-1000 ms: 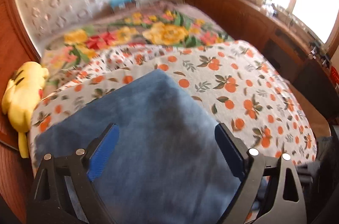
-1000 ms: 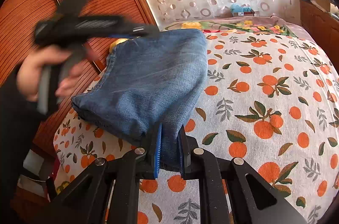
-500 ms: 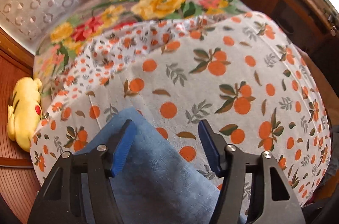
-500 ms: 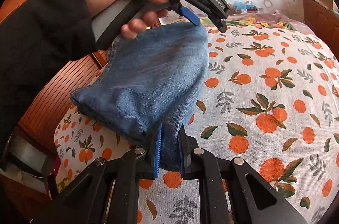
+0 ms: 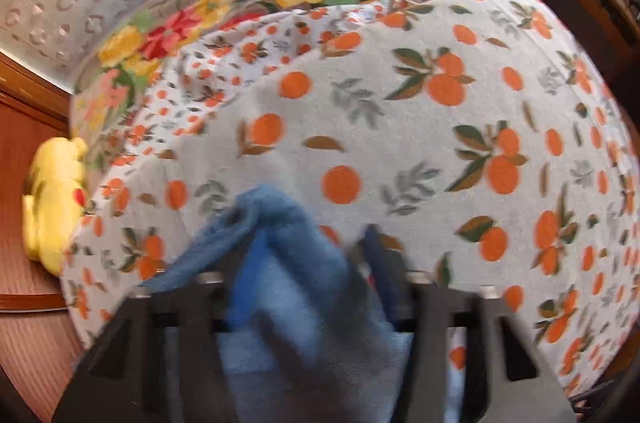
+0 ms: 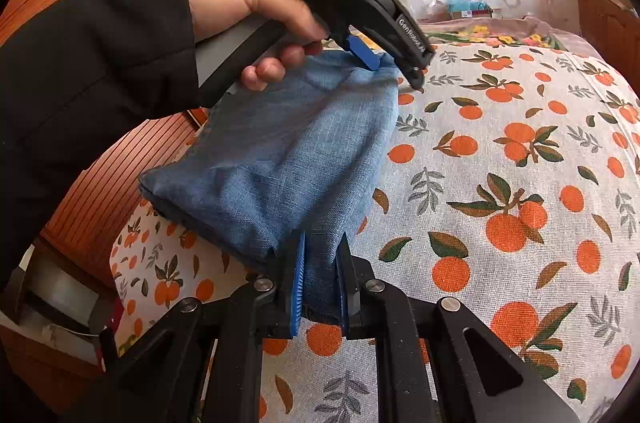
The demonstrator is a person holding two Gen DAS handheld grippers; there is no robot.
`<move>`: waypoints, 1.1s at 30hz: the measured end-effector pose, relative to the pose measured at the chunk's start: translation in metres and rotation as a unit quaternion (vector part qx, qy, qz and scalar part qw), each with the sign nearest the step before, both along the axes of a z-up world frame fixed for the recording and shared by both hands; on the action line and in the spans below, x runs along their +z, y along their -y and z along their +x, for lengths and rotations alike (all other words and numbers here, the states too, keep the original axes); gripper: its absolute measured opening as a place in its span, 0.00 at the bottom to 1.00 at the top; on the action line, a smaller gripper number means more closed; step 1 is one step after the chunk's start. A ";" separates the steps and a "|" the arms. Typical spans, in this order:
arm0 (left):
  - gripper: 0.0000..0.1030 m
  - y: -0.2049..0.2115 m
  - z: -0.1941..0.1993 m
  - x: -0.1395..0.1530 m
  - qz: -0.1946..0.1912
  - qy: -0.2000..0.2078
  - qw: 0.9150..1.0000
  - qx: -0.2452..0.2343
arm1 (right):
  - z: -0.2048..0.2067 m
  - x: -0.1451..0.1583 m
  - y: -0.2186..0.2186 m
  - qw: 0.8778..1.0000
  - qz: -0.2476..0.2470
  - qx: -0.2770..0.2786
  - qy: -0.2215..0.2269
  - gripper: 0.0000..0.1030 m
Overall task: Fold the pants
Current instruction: 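Close the right tool on the jeans stack while the left tool grasps it too, then lift and fold the jeans stack over with both tools, then open the right tool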
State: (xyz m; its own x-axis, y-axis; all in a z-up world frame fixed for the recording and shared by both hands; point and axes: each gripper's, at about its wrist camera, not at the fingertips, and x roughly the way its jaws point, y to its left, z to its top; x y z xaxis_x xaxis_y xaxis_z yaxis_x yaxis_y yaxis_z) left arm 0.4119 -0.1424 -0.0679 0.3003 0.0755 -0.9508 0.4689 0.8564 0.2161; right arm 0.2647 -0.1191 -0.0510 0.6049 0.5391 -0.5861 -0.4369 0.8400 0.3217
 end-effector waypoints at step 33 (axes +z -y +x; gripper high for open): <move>0.05 -0.216 -0.086 0.118 -0.238 0.129 0.961 0.062 | -0.062 0.099 -0.113 0.984 -0.050 0.119 0.120 0.12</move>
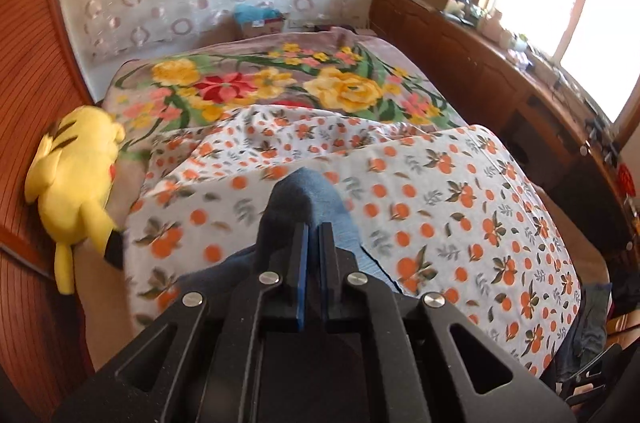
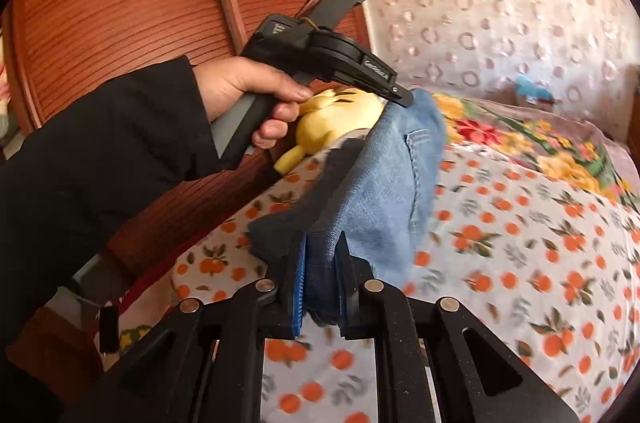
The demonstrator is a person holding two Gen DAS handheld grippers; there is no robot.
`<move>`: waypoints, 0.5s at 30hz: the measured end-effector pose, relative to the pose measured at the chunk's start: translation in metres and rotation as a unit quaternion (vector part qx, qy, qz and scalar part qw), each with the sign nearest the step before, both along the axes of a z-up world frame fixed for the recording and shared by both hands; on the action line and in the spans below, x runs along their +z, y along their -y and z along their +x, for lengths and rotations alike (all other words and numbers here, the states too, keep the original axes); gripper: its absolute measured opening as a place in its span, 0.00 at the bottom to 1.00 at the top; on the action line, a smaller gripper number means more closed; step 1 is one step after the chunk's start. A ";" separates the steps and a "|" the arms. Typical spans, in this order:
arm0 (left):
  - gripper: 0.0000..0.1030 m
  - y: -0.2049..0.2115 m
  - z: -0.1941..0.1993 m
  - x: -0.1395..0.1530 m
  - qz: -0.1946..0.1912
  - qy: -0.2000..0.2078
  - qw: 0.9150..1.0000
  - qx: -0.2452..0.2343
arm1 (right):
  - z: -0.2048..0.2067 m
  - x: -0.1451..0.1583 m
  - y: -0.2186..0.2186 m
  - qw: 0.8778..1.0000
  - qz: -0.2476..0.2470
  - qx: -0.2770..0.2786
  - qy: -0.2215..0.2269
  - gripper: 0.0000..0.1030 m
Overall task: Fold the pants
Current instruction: 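Lift and fold the jeans stack over with both tools, then open the right tool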
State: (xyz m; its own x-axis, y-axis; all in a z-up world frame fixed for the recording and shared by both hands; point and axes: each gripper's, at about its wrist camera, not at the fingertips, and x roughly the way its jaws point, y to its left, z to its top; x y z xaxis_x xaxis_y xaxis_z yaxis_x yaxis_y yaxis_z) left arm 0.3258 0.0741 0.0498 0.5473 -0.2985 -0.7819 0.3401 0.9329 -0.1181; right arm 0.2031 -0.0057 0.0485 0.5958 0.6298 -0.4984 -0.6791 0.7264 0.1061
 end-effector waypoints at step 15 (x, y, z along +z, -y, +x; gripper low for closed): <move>0.06 -0.097 -0.011 -0.029 -0.033 0.009 0.999 0.039 | 0.037 -0.028 -0.082 0.995 -0.007 0.087 -0.049 0.09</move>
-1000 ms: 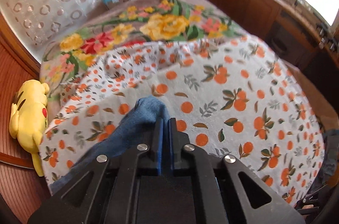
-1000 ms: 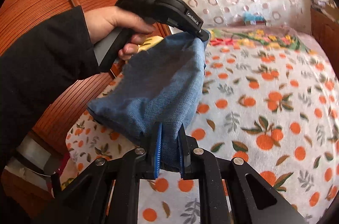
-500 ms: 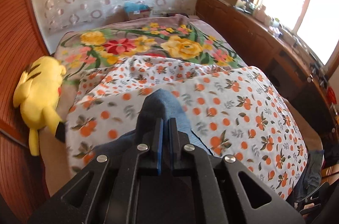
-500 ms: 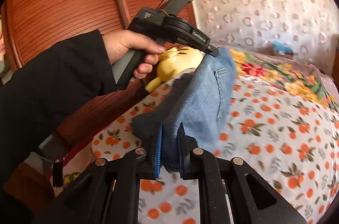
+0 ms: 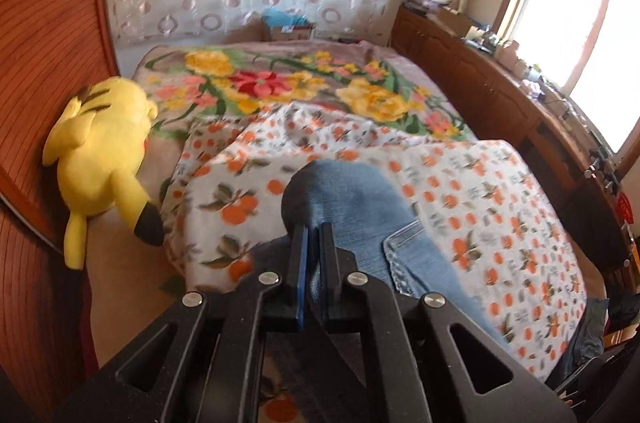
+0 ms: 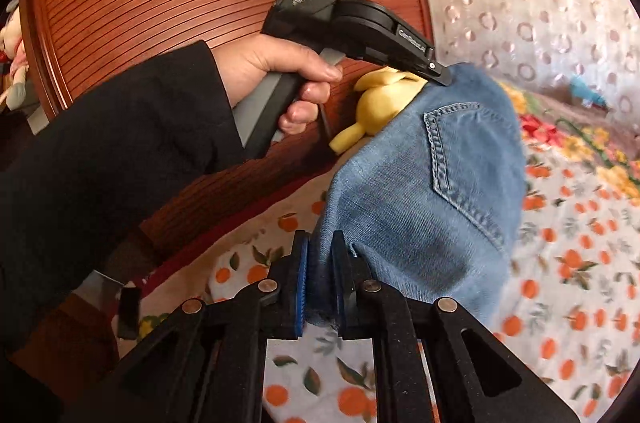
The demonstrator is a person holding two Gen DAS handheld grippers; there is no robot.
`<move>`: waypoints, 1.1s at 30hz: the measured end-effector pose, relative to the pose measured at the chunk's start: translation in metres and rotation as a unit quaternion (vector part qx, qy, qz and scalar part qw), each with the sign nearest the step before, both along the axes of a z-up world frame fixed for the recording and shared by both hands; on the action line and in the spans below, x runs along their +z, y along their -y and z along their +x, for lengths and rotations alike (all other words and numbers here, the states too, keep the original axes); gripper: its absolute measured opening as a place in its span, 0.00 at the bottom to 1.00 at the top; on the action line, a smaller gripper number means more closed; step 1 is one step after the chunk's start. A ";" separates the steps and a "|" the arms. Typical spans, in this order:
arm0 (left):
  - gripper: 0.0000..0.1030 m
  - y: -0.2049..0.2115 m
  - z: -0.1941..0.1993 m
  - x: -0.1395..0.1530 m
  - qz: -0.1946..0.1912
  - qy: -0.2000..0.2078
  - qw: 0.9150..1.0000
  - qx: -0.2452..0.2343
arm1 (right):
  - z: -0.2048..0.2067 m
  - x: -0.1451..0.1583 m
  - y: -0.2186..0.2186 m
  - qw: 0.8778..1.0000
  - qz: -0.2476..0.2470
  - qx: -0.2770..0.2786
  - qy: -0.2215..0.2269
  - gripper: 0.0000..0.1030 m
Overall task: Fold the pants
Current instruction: 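Lift and fold the jeans stack over with both tools, then open the right tool, then press the folded blue jeans flat with the left tool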
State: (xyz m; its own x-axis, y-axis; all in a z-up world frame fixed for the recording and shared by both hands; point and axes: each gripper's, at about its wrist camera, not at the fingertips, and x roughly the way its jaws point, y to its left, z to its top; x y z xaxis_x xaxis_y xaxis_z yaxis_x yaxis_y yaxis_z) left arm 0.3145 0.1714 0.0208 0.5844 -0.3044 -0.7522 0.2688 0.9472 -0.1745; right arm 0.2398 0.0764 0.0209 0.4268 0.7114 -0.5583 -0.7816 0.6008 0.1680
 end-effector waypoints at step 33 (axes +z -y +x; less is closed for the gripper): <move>0.09 0.029 -0.088 0.024 0.013 0.104 0.994 -0.024 | 0.022 0.008 0.066 0.993 0.009 -0.117 0.020 0.18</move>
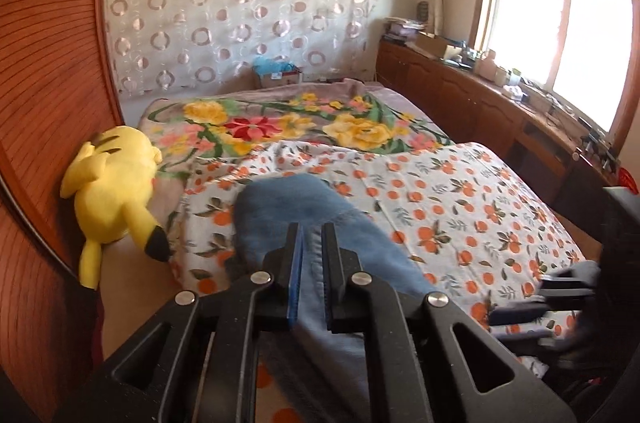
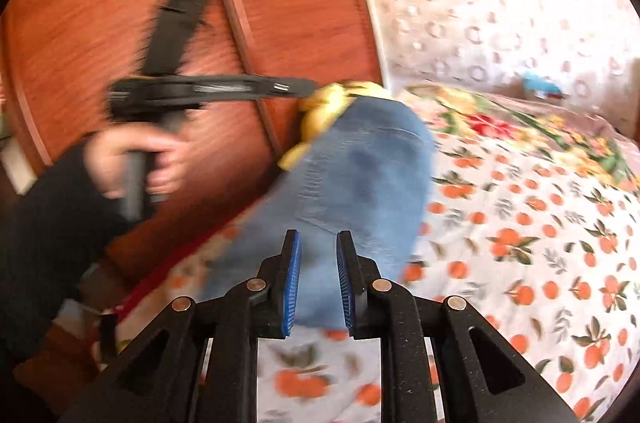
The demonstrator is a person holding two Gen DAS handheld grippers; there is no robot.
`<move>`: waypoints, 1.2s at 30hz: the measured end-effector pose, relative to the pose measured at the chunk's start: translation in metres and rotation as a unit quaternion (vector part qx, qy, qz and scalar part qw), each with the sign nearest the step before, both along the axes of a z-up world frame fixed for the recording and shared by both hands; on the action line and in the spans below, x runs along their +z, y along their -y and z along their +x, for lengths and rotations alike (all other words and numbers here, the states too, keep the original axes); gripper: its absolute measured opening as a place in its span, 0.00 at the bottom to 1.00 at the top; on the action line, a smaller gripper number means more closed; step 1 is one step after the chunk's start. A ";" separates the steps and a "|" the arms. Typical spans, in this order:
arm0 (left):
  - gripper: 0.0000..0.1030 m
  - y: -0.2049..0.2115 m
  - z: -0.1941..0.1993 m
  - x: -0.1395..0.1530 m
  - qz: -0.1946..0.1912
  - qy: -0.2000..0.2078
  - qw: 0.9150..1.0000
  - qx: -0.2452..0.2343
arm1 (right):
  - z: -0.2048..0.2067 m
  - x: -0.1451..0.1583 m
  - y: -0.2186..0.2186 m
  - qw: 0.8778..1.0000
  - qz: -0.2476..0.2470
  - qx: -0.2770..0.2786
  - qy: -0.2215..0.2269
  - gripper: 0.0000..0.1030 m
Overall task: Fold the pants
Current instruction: 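Press the folded blue jeans flat with the left tool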
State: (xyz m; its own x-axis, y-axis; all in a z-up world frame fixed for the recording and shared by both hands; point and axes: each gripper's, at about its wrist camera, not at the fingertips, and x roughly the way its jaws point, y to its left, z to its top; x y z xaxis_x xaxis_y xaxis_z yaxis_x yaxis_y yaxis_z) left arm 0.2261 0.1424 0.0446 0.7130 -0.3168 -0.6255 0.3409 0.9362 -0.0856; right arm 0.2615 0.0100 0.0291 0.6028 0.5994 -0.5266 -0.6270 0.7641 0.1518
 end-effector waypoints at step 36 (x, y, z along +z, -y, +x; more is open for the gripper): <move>0.09 -0.001 -0.058 -0.071 0.003 -0.043 0.999 0.033 | -0.002 -0.027 -0.038 0.999 -0.030 -0.002 -0.015 0.19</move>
State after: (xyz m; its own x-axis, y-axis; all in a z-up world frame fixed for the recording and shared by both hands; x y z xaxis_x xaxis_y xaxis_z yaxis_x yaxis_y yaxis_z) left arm 0.1678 0.1429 -0.0260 0.6754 -0.2673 -0.6873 0.2710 0.9568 -0.1058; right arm 0.2600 0.0480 0.0019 0.5889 0.5639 -0.5790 -0.6192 0.7752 0.1251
